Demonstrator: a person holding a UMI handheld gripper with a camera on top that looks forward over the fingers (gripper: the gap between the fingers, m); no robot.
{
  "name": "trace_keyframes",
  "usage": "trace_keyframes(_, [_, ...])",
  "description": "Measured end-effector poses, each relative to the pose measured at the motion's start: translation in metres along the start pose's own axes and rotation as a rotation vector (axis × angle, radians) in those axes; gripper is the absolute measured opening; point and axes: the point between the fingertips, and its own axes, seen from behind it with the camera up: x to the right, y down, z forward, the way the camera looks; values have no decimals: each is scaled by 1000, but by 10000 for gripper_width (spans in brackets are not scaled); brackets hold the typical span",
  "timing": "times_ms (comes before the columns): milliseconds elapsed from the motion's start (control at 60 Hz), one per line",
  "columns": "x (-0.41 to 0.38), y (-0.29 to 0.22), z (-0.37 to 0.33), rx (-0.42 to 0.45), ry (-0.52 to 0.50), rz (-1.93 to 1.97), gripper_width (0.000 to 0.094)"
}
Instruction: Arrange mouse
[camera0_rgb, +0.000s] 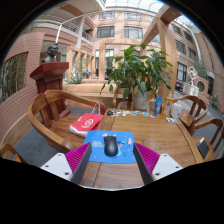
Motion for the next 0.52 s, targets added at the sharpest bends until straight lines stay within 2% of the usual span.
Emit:
trace_keyframes(250, [-7, 9, -65, 5, -12, -6, 854])
trace_keyframes(517, [-8, 16, -82, 5, -7, -34, 854])
